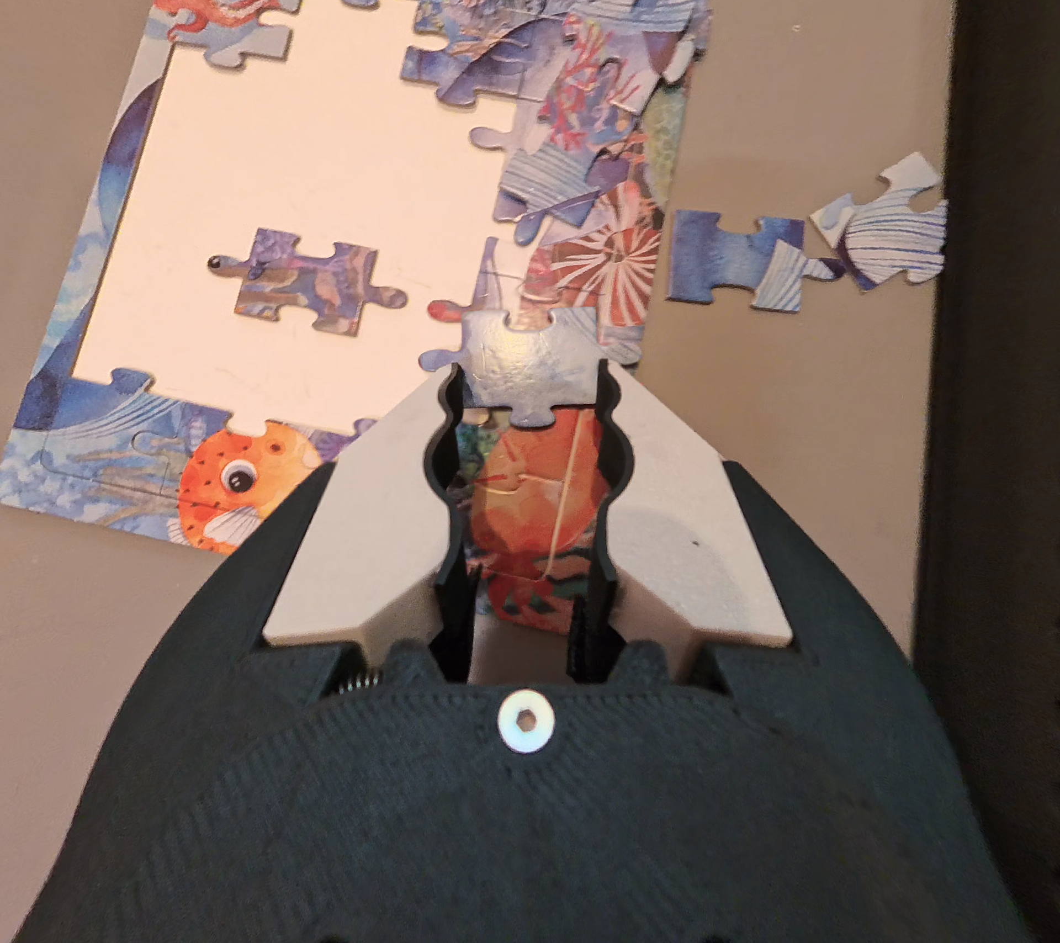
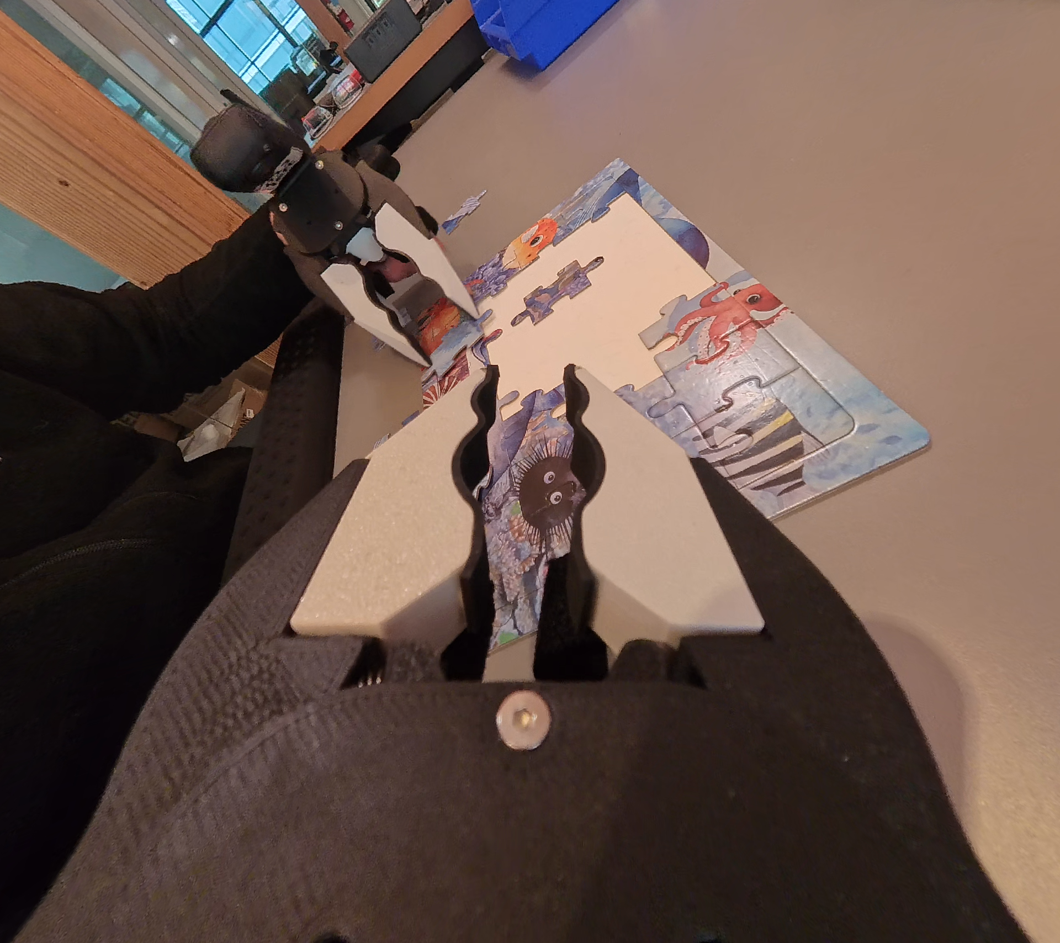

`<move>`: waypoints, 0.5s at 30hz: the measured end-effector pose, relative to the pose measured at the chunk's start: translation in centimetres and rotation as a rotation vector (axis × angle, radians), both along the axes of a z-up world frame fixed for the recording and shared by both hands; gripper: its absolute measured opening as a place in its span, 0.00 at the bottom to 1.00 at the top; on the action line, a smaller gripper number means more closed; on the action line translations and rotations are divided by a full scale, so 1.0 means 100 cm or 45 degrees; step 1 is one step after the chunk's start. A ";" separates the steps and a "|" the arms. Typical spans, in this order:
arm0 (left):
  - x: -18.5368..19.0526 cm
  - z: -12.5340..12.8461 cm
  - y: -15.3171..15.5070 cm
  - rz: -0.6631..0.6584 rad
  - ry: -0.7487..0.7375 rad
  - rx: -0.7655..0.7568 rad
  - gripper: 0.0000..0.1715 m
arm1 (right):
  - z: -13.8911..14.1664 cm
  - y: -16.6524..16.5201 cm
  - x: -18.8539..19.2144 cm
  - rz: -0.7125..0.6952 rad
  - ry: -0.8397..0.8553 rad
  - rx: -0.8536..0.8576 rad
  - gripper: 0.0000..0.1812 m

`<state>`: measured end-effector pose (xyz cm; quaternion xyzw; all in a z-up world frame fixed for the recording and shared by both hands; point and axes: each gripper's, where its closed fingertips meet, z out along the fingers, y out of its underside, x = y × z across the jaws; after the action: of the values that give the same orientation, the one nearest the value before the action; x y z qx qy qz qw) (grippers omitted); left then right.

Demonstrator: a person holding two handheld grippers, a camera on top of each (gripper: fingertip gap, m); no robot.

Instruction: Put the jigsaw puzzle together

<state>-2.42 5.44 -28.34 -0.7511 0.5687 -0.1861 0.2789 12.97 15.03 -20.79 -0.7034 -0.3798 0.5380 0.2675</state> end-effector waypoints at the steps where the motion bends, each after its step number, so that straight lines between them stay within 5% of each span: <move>1: 0.003 0.002 -0.003 -0.014 -0.008 0.003 0.26 | 0.000 0.000 0.000 0.001 0.001 0.000 0.12; 9: 0.015 -0.004 -0.032 -0.141 0.058 -0.014 0.26 | 0.001 -0.002 -0.001 0.008 -0.003 0.004 0.12; 15: -0.008 0.019 -0.025 -0.037 0.042 0.051 0.43 | 0.002 -0.002 -0.001 0.007 0.001 0.007 0.12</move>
<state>-3.21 2.93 -26.41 -0.7399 0.5877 -0.1662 0.2819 12.91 14.81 -20.55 -0.7013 -0.3830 0.5380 0.2683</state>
